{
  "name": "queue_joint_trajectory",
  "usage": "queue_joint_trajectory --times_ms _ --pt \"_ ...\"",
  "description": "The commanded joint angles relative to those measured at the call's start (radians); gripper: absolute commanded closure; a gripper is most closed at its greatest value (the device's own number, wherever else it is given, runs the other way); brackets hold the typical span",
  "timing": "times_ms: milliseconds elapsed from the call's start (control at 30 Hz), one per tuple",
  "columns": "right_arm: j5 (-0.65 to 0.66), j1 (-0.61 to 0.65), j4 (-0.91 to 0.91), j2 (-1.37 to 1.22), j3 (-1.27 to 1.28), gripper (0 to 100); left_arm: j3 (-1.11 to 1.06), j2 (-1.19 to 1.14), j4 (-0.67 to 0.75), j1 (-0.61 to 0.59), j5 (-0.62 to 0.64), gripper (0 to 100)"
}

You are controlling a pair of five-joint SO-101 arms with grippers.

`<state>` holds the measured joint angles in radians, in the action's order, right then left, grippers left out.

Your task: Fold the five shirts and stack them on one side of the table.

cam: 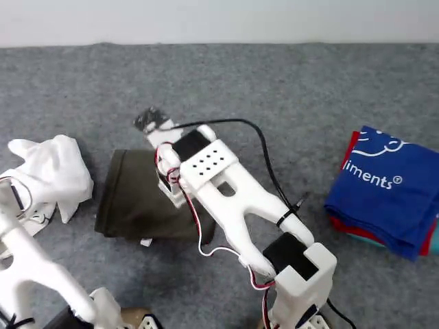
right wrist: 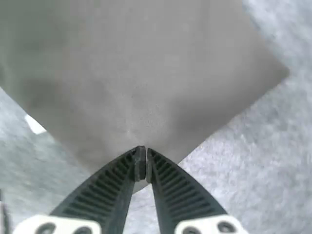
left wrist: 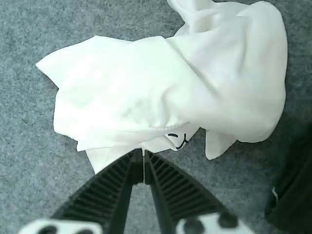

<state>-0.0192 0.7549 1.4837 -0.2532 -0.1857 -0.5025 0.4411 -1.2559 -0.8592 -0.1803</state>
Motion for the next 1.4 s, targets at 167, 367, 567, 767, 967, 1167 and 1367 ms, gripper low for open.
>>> queue_joint_trajectory --times_ms 167,367,567,767,967,1167,1367 --pt "-0.425 -0.001 0.108 -0.021 -0.072 95.7 0.038 0.032 -0.006 -0.005 -0.008 99" --pt "-0.615 0.002 0.101 -0.059 -0.072 63.2 0.036 0.032 -0.006 -0.005 -0.008 99" --pt "-0.674 0.013 0.005 -0.202 -0.074 59.1 0.036 0.029 -0.006 -0.005 -0.006 99" --pt "-0.672 0.015 -0.171 -0.308 -0.074 63.9 0.035 0.031 -0.006 -0.005 -0.006 99" --pt "-0.667 0.015 -0.217 -0.418 -0.074 70.3 0.035 0.031 -0.008 -0.005 -0.006 99" --pt "-0.669 0.015 -0.110 -0.460 -0.112 85.3 0.035 0.031 -0.008 -0.005 -0.006 99" --pt "-0.666 0.008 -0.030 -0.453 -0.114 97.9 0.035 0.031 -0.008 -0.005 -0.006 99"
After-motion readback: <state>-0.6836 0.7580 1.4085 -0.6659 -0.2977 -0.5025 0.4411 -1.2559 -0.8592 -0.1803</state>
